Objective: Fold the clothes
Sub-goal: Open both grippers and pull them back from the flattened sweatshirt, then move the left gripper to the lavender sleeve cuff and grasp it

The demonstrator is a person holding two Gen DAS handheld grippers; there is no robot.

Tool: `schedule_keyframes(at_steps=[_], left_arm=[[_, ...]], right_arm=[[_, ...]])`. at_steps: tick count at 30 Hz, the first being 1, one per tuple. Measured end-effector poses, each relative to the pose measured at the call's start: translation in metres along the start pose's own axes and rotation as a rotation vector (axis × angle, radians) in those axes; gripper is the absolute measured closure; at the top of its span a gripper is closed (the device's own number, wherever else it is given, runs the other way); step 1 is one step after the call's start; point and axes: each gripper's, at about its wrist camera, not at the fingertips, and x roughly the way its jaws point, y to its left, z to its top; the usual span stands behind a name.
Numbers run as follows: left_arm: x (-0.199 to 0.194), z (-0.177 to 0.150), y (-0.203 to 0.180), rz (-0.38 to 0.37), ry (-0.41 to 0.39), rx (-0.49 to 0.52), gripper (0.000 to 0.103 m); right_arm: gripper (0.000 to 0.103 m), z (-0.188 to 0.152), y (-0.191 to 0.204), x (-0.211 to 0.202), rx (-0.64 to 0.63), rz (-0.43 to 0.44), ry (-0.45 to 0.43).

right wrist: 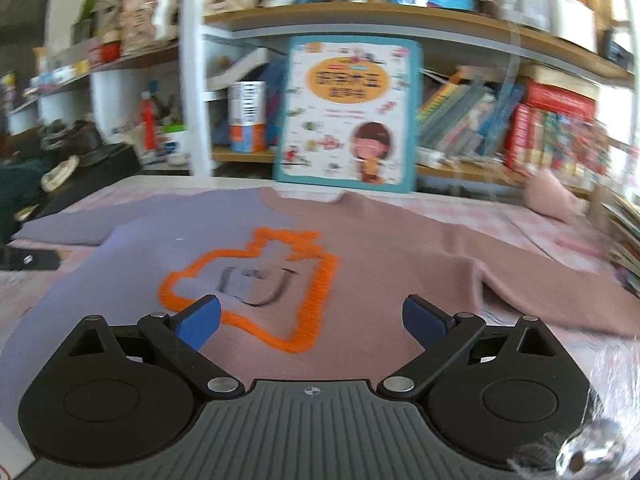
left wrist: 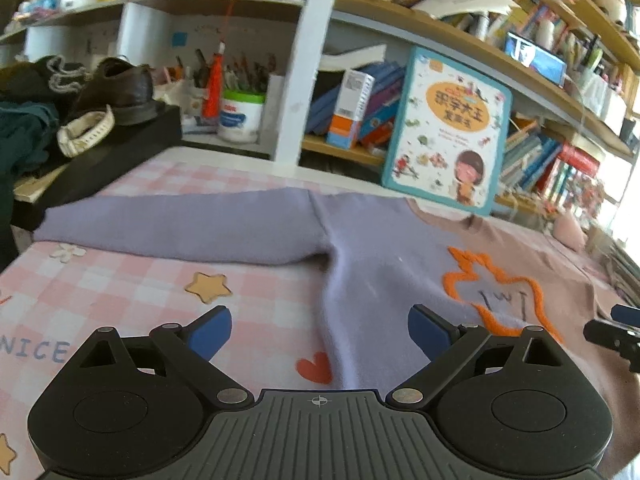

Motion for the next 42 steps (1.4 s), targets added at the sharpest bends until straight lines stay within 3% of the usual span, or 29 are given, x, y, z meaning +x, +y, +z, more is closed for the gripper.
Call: schedule_keyframes(at_steps=[8, 14, 21, 29, 42], left_arm=[[0.002, 0.007, 0.001, 0.097, -0.049, 0.053, 0.006], [0.007, 0.017, 0.021, 0.167, -0.048, -0.011, 0.006], [0.014, 0.027, 0.04, 0.248, -0.035, -0.055, 0.006], [0.025, 0.031, 0.055, 0.361, -0.039, -0.057, 0.006], [0.039, 0.04, 0.104, 0.536, -0.023, -0.105, 0.007]], right_arm=[[0.005, 0.014, 0.027, 0.024, -0.111, 0.159, -0.021], [0.002, 0.016, 0.042, 0.035, -0.229, 0.207, -0.05], [0.002, 0.011, 0.039, 0.055, -0.13, 0.292, 0.036], [0.002, 0.007, 0.054, 0.057, -0.194, 0.26, 0.06], [0.002, 0.007, 0.053, 0.06, -0.194, 0.247, 0.076]])
